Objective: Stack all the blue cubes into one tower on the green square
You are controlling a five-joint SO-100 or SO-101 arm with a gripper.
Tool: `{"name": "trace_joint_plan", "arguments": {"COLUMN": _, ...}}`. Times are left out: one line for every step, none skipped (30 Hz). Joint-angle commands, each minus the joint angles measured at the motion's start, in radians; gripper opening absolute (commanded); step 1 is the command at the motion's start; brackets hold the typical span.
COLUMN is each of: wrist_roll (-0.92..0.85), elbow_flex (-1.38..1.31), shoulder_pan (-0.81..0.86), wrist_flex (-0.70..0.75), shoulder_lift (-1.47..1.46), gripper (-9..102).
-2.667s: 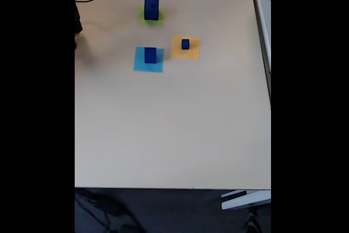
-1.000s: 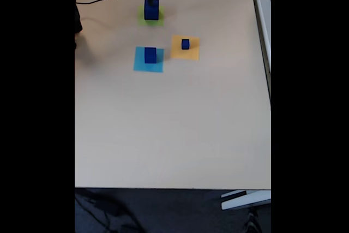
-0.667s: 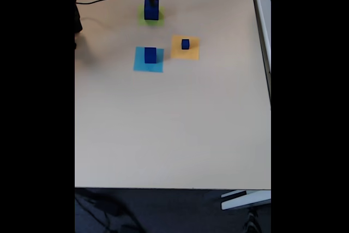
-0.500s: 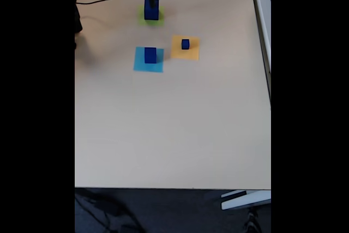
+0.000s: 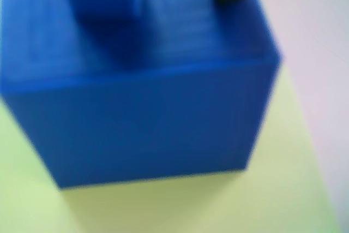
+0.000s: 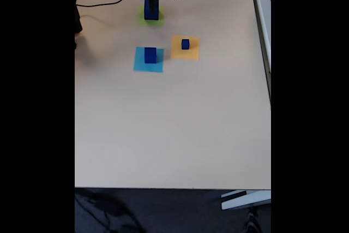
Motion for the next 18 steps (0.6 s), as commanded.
{"name": "trace_joint_plan", "arguments": {"wrist_roll": -0.017, "elbow_flex": 0.017, "shoulder_pan": 0.015, "wrist_flex": -0.015, "shoulder_lift": 0.12, "gripper": 31}}
{"name": "trace_joint_plan", "arguments": {"wrist_roll": -0.017, "elbow_flex": 0.021, "shoulder_pan": 0.015, "wrist_flex": -0.015, "shoulder_lift": 0.129, "gripper": 31}}
{"name": "trace_joint_plan", "arguments": {"wrist_roll": -0.021, "elbow_flex": 0.021, "shoulder_pan": 0.017, "wrist_flex": -0.017, "shoulder_lift": 0.135, "gripper": 31}}
{"name": "trace_joint_plan", "arguments": {"wrist_roll": -0.025, "elbow_flex": 0.018, "shoulder_pan": 0.017, "wrist_flex": -0.017, "shoulder_lift": 0.14, "gripper": 32}}
{"name": "trace_joint_plan", "arguments": {"wrist_roll": -0.029, "elbow_flex": 0.012, "shoulder_pan": 0.017, "wrist_flex": -0.015, "shoulder_lift": 0.143, "gripper": 32}}
{"name": "trace_joint_plan", "arguments": {"wrist_roll": -0.034, "elbow_flex": 0.005, "shoulder_pan": 0.017, "wrist_flex": -0.014, "shoulder_lift": 0.144, "gripper": 32}}
{"name": "trace_joint_plan", "arguments": {"wrist_roll": -0.035, "elbow_flex": 0.002, "shoulder_pan": 0.017, "wrist_flex": -0.014, "shoulder_lift": 0.147, "gripper": 32}}
{"name": "trace_joint_plan", "arguments": {"wrist_roll": -0.04, "elbow_flex": -0.006, "shoulder_pan": 0.017, "wrist_flex": -0.012, "shoulder_lift": 0.147, "gripper": 32}}
{"name": "trace_joint_plan", "arguments": {"wrist_roll": -0.043, "elbow_flex": -0.012, "shoulder_pan": 0.018, "wrist_flex": -0.011, "shoulder_lift": 0.147, "gripper": 32}}
{"name": "trace_joint_plan", "arguments": {"wrist_roll": -0.046, "elbow_flex": -0.017, "shoulder_pan": 0.018, "wrist_flex": -0.011, "shoulder_lift": 0.144, "gripper": 32}}
{"name": "trace_joint_plan", "arguments": {"wrist_roll": -0.048, "elbow_flex": -0.02, "shoulder_pan": 0.02, "wrist_flex": -0.011, "shoulder_lift": 0.143, "gripper": 32}}
{"name": "trace_joint_plan", "arguments": {"wrist_roll": -0.048, "elbow_flex": -0.023, "shoulder_pan": 0.02, "wrist_flex": -0.009, "shoulder_lift": 0.14, "gripper": 32}}
{"name": "trace_joint_plan", "arguments": {"wrist_roll": -0.048, "elbow_flex": -0.025, "shoulder_pan": 0.02, "wrist_flex": -0.009, "shoulder_lift": 0.137, "gripper": 32}}
{"name": "trace_joint_plan", "arguments": {"wrist_roll": -0.046, "elbow_flex": -0.025, "shoulder_pan": 0.02, "wrist_flex": -0.011, "shoulder_lift": 0.132, "gripper": 32}}
{"name": "trace_joint_plan", "arguments": {"wrist_roll": -0.041, "elbow_flex": -0.025, "shoulder_pan": 0.02, "wrist_flex": -0.011, "shoulder_lift": 0.127, "gripper": 33}}
{"name": "trace_joint_plan", "arguments": {"wrist_roll": -0.037, "elbow_flex": -0.023, "shoulder_pan": 0.02, "wrist_flex": -0.009, "shoulder_lift": 0.123, "gripper": 33}}
{"name": "trace_joint_plan", "arguments": {"wrist_roll": -0.037, "elbow_flex": -0.023, "shoulder_pan": 0.02, "wrist_flex": -0.008, "shoulder_lift": 0.12, "gripper": 33}}
{"name": "trace_joint_plan", "arguments": {"wrist_roll": -0.037, "elbow_flex": -0.023, "shoulder_pan": 0.02, "wrist_flex": -0.006, "shoulder_lift": 0.118, "gripper": 33}}
